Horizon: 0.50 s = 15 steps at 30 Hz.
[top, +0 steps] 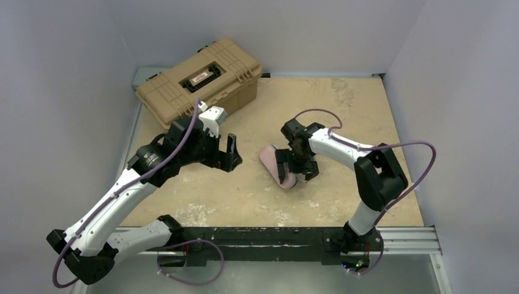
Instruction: Open the umbrella
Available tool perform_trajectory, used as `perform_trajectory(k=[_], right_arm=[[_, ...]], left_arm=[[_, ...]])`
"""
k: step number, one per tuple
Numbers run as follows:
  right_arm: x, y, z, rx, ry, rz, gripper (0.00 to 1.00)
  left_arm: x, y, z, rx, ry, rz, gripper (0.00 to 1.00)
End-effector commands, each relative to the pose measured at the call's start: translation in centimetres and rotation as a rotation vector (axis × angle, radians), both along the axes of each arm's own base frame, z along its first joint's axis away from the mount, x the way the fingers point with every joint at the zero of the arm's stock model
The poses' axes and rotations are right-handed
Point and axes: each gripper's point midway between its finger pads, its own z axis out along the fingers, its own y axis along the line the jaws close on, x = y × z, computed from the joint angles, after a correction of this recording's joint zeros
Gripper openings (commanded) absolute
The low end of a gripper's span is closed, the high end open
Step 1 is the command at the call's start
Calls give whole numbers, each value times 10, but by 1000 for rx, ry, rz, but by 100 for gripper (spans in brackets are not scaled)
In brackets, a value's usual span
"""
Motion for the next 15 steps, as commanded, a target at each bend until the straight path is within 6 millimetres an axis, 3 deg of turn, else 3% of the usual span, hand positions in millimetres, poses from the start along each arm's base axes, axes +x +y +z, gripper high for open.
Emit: perform_trajectory(k=[1,7,10,12,15], right_arm=[[14,-36,42,-182,-108,-12,99],[36,-14,102,-93,-239,4,99],[39,9,121,-15,-299,97,99],[37,26,123,39,-329,145,99],[43,33,110,46,-343,151,99]], left_arm=[[8,8,12,-47,-62,76,100],[8,7,12,-43,-46,71,100],[7,6,13,-40,-39,63,100],[7,4,14,-46,-40,59,100],[6,2,14,-54,-32,52,100]])
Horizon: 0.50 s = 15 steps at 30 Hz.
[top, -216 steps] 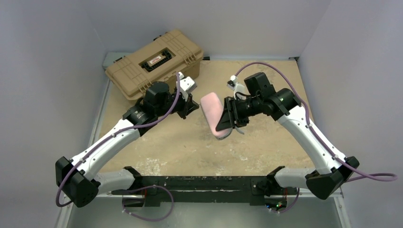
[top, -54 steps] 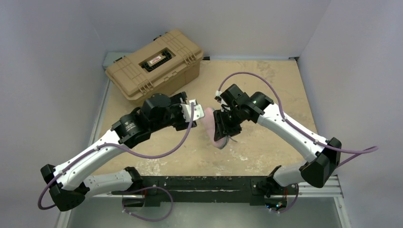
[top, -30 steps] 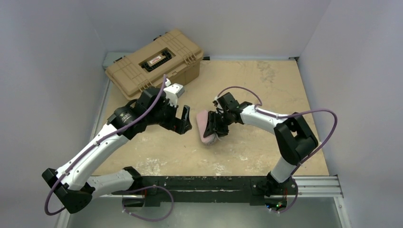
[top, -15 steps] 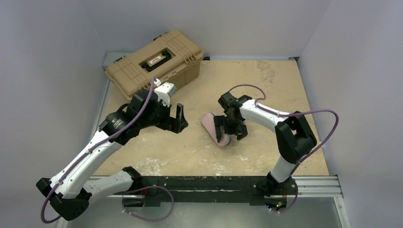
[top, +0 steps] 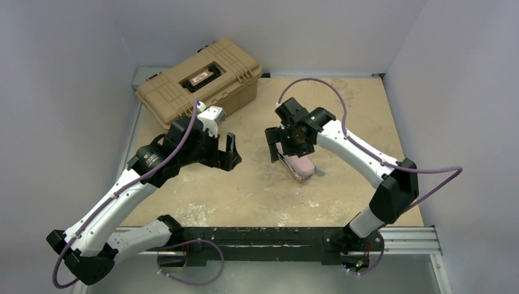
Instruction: Open the umbrella
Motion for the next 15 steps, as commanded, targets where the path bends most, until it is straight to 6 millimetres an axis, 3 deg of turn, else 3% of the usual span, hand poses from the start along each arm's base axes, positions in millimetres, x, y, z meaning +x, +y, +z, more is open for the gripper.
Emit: perform_trajectory(k=[1,7,15], right_arm=[[10,11,-13,5,-51,45,99],[36,-16,-51,-186,-77,19,99],[53,-38,-89,-202,-23,-33,97]], left_arm=[[3,-5,16,-54,-19,5,100],[-4,-6,16,-71,-1,-11,100],[-12,-6,15,-86,8,-30,100]])
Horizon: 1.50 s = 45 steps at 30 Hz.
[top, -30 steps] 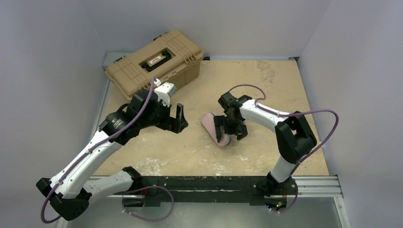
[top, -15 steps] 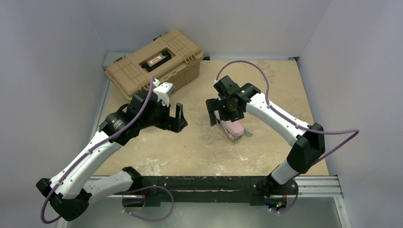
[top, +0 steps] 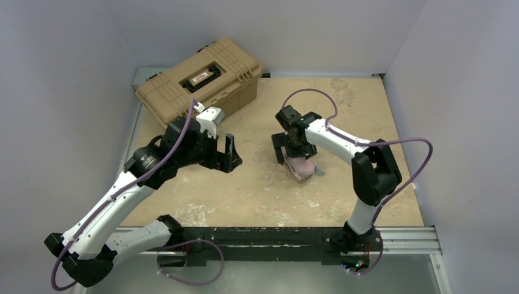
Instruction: Open the umbrella
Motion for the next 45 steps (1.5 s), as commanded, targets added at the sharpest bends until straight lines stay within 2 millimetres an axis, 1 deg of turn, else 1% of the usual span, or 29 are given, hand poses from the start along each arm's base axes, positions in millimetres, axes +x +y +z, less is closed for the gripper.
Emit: perform_trajectory(k=[1,3,5,6,10,13,16,18,21,22,23,24,25,28,30,32,34,38,40,41,42,44,45], right_arm=[[22,-11,-5,-10,-49,-10,97],[26,-15,-9,4,-41,-15,92],[29,-17,-12,23,-25,-22,85],[29,-17,-12,34,-15,-23,80],[22,-13,-7,82,10,-4,54],[13,-8,-1,129,30,10,40],[2,1,7,202,52,18,37],[-6,4,12,235,64,22,33],[-13,4,15,251,78,22,32],[-13,4,16,251,73,20,26],[-13,2,15,247,68,18,18],[-13,1,14,243,68,15,7],[-13,-1,12,234,71,13,0],[-14,-2,8,223,88,10,0],[-14,0,14,237,86,8,0],[-10,7,30,272,65,9,0],[-6,13,52,313,38,2,0],[3,34,115,448,-34,3,0],[8,42,149,519,-87,1,0],[12,48,171,566,-128,9,0],[13,52,187,601,-158,12,0],[14,55,210,655,-205,12,0],[13,55,216,667,-215,11,0]], left_arm=[[-4,-1,10,-47,-8,-3,100],[-4,-2,10,-50,-5,-1,100],[-4,-3,10,-55,-4,-3,100],[-4,-3,10,-55,-3,-5,100],[-3,-4,9,-57,-4,-3,100],[-2,-3,9,-59,-8,5,100],[0,-4,8,-64,-9,13,100],[0,-4,7,-68,-7,15,100],[1,-6,6,-70,-7,15,100],[2,-6,5,-69,-5,16,100],[2,-6,5,-69,-4,15,100],[2,-7,5,-72,-4,14,100],[2,-8,5,-74,-4,12,100],[3,-10,7,-79,-5,6,100],[4,-11,6,-77,-1,5,100],[4,-11,6,-76,5,7,100],[4,-12,6,-83,7,6,100],[4,-13,8,-91,6,3,100],[5,-14,10,-95,2,3,100],[5,-15,11,-95,1,3,100],[6,-15,11,-96,2,5,100],[6,-16,10,-98,6,4,100],[6,-16,10,-99,8,5,100]])
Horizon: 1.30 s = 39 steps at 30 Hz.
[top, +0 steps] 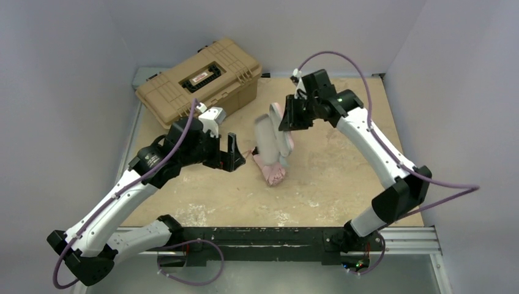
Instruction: Open the umbrella
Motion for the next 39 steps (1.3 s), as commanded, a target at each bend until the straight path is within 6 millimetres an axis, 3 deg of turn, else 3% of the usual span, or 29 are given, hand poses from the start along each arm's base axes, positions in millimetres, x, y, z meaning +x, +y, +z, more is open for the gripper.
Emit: perform_trajectory(k=[1,8,13,22,25,31,35,36,39], right_arm=[[-8,11,73,173,-109,-10,0],[-12,-15,38,71,-60,-101,0],[-6,-36,-6,-17,6,-185,0],[26,-61,-72,56,119,-247,0],[48,-67,-70,154,144,-293,0],[105,-83,-44,264,114,-414,0],[141,-88,-38,349,120,-491,0],[150,-91,-40,372,122,-508,10],[167,-100,-46,425,141,-549,55]], left_arm=[[6,-8,13,-55,-20,4,100],[7,-12,14,-67,-15,-6,99],[4,-11,9,-62,-7,-8,99],[6,-1,8,-36,-20,37,100],[4,3,7,-23,-18,41,100],[0,8,5,-19,-16,55,100],[-1,10,6,-28,-15,68,100],[-1,10,6,-30,-14,68,100],[-3,11,6,-32,-14,70,100]])
